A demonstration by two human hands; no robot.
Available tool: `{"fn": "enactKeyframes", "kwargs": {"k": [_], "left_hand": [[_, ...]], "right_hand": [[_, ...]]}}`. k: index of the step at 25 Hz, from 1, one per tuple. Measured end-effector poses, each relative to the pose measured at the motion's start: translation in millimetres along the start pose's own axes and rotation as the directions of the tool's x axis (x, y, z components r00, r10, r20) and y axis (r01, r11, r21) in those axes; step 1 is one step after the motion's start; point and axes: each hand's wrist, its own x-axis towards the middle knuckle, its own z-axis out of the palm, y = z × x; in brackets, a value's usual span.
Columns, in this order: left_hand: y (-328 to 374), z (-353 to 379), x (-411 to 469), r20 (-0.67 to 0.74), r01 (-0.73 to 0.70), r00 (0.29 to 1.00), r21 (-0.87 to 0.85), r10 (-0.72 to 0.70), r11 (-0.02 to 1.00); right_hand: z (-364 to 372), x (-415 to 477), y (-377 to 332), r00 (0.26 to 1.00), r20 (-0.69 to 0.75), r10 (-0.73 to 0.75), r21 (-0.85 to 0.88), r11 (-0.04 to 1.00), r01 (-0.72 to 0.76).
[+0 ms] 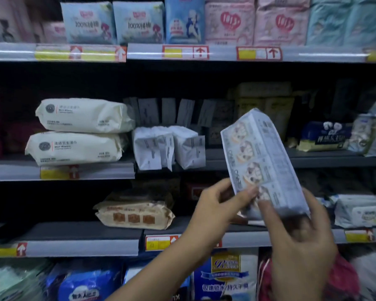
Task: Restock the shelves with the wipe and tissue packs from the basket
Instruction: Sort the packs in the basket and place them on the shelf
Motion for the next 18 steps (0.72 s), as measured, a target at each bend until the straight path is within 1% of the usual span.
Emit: {"fn": "enactKeyframes", "kwargs": {"k": [2, 4, 6, 7, 8, 9, 10, 11, 12, 13, 16, 18], "left_hand": [[17.3, 4.6, 15.5, -0.096, -0.042, 0.994, 0.023, 0.044, 0.999], [30.3, 1.0, 30.0, -0.148, -0.049, 0.988, 0.045, 0.055, 0.998], [38.7, -7.1, 38.5, -0.173, -0.012, 0.985, 0.049, 0.02, 0.999], [39.7, -13.2, 40.6, -0.191, 0.026, 0.981, 0.036, -0.019, 0.999], [38.8, -19.7, 40.0, -0.21, 0.068, 0.976, 0.02, -0.062, 0.997], [36.1, -26.9, 37.6, -0.225, 0.104, 0.969, 0.018, -0.098, 0.994], [31.8, -34.3, 33.8, -0.236, 0.132, 0.964, 0.035, -0.12, 0.991], [25.9, -42.7, 30.1, -0.241, 0.154, 0.962, 0.079, -0.131, 0.985], [20.8, -51.4, 25.8, -0.243, 0.167, 0.961, 0.134, -0.131, 0.977], [16.8, -59.1, 22.6, -0.247, 0.169, 0.962, 0.186, -0.121, 0.968], [13.9, -76.3, 18.2, -0.259, 0.152, 0.962, 0.239, -0.088, 0.959], [16.3, -80.0, 14.0, -0.26, 0.153, 0.962, 0.262, -0.083, 0.953]], "right_hand": [[18.3, 26.4, -9.9, 0.993, 0.089, -0.082, -0.054, 0.995, 0.087], [44.0, 52.1, -13.1, 0.97, 0.167, -0.177, -0.135, 0.97, 0.201], [75.1, 79.2, -6.2, 0.946, 0.222, -0.235, -0.259, 0.921, 0.29], [89.5, 94.2, -0.2, 0.931, 0.273, -0.242, -0.341, 0.881, 0.329], [101.6, 109.9, 8.0, 0.908, 0.367, -0.202, -0.446, 0.818, 0.363], [110.5, 123.4, 15.9, 0.866, 0.492, -0.091, -0.561, 0.727, 0.396], [116.7, 133.7, 23.7, 0.795, 0.601, 0.077, -0.638, 0.645, 0.42], [118.8, 140.0, 29.8, 0.711, 0.658, 0.248, -0.681, 0.6, 0.42], [118.2, 143.8, 35.4, 0.641, 0.678, 0.36, -0.69, 0.611, 0.387], [115.3, 146.4, 39.3, 0.61, 0.676, 0.413, -0.695, 0.631, 0.344], [102.8, 144.3, 45.4, 0.589, 0.681, 0.435, -0.665, 0.704, 0.249], [94.5, 133.0, 39.8, 0.61, 0.667, 0.427, -0.661, 0.718, 0.22]]}}
